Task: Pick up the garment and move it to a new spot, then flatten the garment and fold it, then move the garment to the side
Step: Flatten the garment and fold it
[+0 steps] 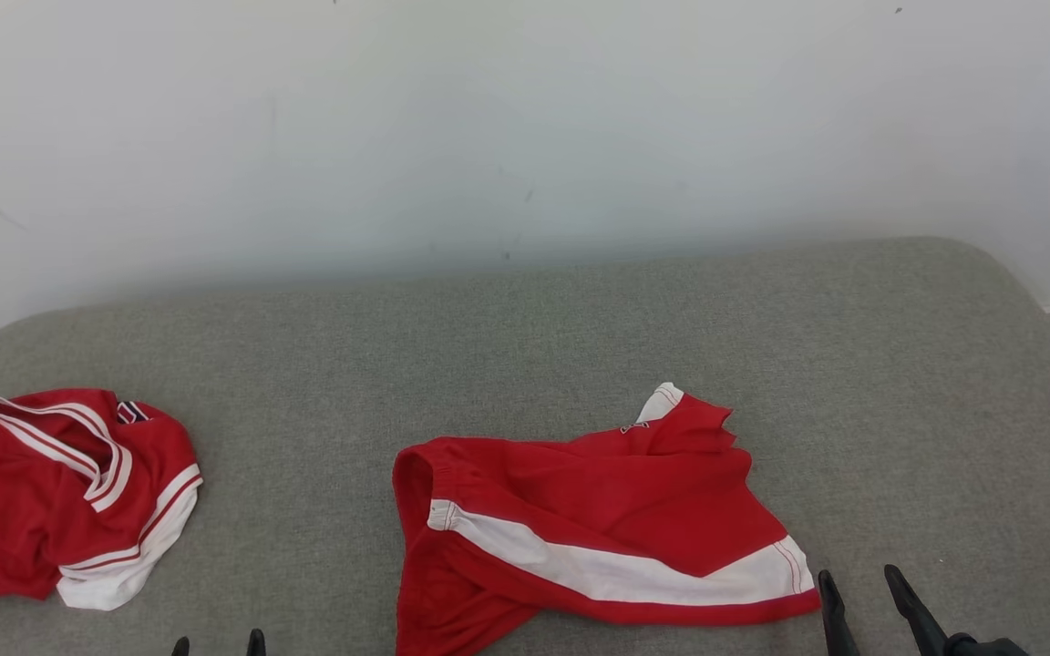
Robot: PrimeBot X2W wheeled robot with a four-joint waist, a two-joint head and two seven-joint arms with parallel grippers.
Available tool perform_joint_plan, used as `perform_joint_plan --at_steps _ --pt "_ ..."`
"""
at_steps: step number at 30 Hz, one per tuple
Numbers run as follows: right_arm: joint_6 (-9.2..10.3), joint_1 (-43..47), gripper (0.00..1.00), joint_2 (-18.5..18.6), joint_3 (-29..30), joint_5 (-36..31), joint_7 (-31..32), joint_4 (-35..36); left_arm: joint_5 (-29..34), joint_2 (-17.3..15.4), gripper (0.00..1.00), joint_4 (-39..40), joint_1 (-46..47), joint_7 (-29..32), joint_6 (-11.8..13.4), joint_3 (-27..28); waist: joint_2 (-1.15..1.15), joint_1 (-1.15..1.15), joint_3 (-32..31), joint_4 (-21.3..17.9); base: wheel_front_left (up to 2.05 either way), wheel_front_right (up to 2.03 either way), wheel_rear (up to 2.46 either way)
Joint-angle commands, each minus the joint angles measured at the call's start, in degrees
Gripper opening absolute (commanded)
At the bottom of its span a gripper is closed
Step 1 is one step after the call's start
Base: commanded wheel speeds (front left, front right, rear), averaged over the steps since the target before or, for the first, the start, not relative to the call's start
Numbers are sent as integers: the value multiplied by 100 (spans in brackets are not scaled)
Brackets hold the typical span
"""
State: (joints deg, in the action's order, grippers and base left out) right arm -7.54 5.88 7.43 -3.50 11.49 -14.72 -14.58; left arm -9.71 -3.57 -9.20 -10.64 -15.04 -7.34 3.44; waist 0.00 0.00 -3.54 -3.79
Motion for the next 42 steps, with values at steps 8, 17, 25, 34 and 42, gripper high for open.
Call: perform_joint_plan --at_steps 8,17,25,34,42 --pt "11 -19 100 -71 20 -56 -44 2 65 24 100 -56 -6 -20 -13 -63 0 0 11 -47 0 0 0" --pt "11 -39 100 -96 16 -1 -47 -64 25 -34 100 -59 53 -20 -14 -182 0 0 50 -25 0 0 0" --pt "11 -81 100 -114 7 13 -50 -77 19 -64 100 -50 35 -20 -15 -220 0 0 96 -50 0 0 0" --pt "11 -235 100 -84 97 136 168 -21 -51 -158 100 -407 343 -20 -15 -788 0 0 175 -89 0 0 0" --pt "11 -727 100 -14 171 252 1335 -65 -548 -308 100 -633 1383 1012 -15 -1633 0 0 407 -227 0 0 0"
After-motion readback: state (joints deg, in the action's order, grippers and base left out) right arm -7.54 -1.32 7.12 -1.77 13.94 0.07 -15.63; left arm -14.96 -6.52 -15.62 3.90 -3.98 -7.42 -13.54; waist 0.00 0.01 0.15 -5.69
